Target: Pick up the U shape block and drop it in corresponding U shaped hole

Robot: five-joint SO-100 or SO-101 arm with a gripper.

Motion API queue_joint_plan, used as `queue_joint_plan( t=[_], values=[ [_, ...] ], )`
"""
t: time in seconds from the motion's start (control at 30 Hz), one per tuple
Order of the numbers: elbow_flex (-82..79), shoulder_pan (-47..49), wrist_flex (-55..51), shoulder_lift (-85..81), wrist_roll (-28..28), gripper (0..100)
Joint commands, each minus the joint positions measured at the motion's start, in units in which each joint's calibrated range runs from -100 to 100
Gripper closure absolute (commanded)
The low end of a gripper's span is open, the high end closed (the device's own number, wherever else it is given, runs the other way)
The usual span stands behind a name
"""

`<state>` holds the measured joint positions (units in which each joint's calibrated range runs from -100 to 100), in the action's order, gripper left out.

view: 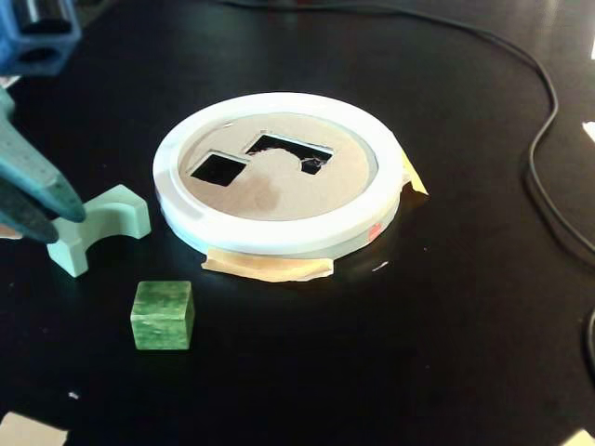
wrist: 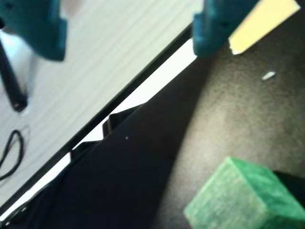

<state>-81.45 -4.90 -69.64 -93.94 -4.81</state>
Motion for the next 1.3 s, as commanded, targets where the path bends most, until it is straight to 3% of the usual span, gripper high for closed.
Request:
queue_joint_plan(
  t=[0.0,0.23,0.47,0.73,1.0,1.27],
  values=[
    [11.5,0.9,-4.8,9.4,-3.1,55],
    [32.9,11.6,-17.4,28.1,-10.0,55],
    [40.0,27.7,-28.7,38.7,-19.8,55],
    [39.4,43.6,-27.4,49.1,-27.1,55],
    [39.4,44.2,-12.5,67.1,-27.5,55],
    [39.4,43.2,-9.3,77.6,-27.6,56]
  ],
)
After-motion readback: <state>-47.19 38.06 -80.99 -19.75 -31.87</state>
